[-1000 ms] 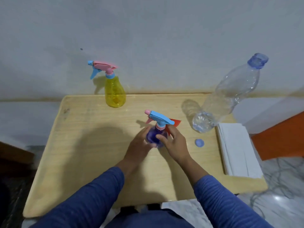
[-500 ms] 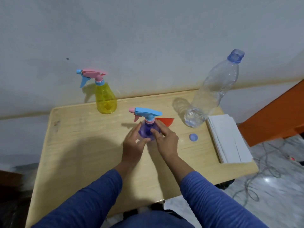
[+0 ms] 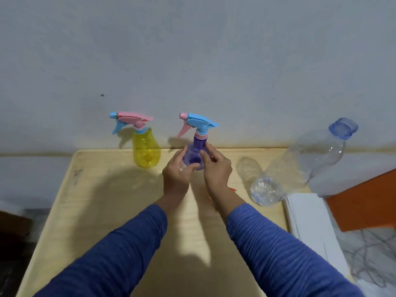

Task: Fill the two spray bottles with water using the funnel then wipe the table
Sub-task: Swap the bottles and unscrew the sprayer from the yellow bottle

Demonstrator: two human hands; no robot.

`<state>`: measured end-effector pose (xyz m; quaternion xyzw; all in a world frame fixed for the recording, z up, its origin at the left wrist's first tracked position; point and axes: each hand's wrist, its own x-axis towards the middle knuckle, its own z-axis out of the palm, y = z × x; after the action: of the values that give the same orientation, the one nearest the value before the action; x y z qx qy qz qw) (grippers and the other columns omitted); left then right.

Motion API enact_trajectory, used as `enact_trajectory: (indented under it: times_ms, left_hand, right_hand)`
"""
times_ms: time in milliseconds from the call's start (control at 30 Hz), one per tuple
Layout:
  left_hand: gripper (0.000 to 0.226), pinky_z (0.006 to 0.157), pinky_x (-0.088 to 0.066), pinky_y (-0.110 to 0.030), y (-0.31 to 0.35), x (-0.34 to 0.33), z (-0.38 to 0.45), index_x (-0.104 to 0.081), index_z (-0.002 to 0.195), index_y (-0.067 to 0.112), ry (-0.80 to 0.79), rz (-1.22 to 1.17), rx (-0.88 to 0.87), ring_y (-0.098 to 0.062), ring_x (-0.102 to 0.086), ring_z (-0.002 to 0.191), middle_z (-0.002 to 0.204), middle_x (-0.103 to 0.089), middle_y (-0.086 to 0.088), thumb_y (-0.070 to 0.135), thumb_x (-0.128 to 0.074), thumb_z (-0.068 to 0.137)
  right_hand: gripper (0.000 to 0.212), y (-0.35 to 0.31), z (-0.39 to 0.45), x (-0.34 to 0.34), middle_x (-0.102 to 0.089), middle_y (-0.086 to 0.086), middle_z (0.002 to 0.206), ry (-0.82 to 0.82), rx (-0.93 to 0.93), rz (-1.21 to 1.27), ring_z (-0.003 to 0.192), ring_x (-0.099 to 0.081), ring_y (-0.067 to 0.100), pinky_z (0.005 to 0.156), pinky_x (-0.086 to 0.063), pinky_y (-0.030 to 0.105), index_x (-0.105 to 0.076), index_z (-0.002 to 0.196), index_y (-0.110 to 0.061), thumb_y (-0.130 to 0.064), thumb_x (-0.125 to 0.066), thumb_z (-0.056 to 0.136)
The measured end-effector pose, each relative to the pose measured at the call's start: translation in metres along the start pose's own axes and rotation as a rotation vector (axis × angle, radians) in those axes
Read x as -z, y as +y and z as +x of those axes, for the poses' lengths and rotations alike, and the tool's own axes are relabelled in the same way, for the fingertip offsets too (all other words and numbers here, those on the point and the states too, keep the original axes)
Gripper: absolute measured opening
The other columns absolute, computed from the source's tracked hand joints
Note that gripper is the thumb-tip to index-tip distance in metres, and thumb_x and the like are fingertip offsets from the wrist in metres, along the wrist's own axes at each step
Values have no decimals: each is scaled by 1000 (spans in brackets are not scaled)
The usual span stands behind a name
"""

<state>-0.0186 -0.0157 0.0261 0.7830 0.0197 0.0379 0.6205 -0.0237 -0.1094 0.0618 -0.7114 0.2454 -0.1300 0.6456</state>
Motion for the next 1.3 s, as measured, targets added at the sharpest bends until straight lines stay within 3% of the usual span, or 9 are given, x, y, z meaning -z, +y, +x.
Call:
enact_trajectory:
  times_ms: [167,267,467,700,833,1067,1133,1200,1300]
  left_hand:
    - [59,76,-40,-6,-3,-14,22,-57,126,22,53,1,175,-8,-59,93,105,-64,9,16,-77,70]
    - [55,70,-43,-3,-8,-18,30,-61,119,21,114,-66,234,-3,-60,83,98,-63,11,10,-79,68]
    - [53,66,-42,-1,-17,-21,38,-64,113,23,170,-39,253,1,-61,80,92,-67,12,15,-82,64]
    - [53,79,-48,-15,-28,-19,35,-60,117,25,153,30,268,-1,-63,90,100,-67,12,19,-81,68]
    - [47,78,-46,-15,-27,-14,35,-58,109,30,100,89,243,0,-60,89,94,-61,20,22,-81,69]
    - [28,57,-34,-6,-5,2,39,-47,86,34,-79,315,172,2,-51,73,78,-51,23,17,-69,79]
    - [28,64,-35,-4,-8,10,38,-49,105,24,-132,418,162,-1,-52,81,93,-54,10,12,-64,85]
    - [43,88,-37,-18,-11,19,37,-48,127,9,-181,542,212,-19,-51,113,126,-52,-6,18,-62,88]
    - [46,95,-38,-31,-13,33,36,-50,125,2,-229,631,226,-28,-48,119,130,-51,-15,24,-61,87]
  right_hand:
    - [34,9,31,-7,-65,6,122,-64,-12,-52,111,-61,14,100,-45,24,-66,117,-14,-8,-67,83]
    - [35,15,45,-15,-64,6,121,-103,-22,-39,108,-61,14,82,-46,7,-65,117,-9,-4,-66,83]
    - [34,26,58,-24,-69,4,111,-140,-58,-49,94,-61,9,77,-43,1,-67,115,-11,-2,-66,82]
    - [35,34,58,-18,-67,0,118,-290,1,-196,103,-61,11,99,-45,25,-65,119,-20,-5,-60,87]
    - [41,28,56,-11,-57,-1,133,-376,75,-318,115,-50,4,87,-31,-3,-56,129,-20,-7,-56,91]
    - [46,22,49,-11,-61,-1,120,-474,37,-748,107,-57,21,82,-42,26,-49,126,-26,-25,-61,82]
    - [38,17,47,-13,-61,6,117,-501,-7,-952,103,-58,26,77,-42,28,-52,119,-19,-25,-57,82]
    - [31,9,43,-14,-60,8,115,-519,-42,-1114,101,-58,26,75,-44,30,-55,113,-15,-25,-52,84]
    - [29,-4,34,-19,-59,8,114,-506,-51,-1277,104,-58,26,76,-45,30,-55,115,-10,-22,-49,89]
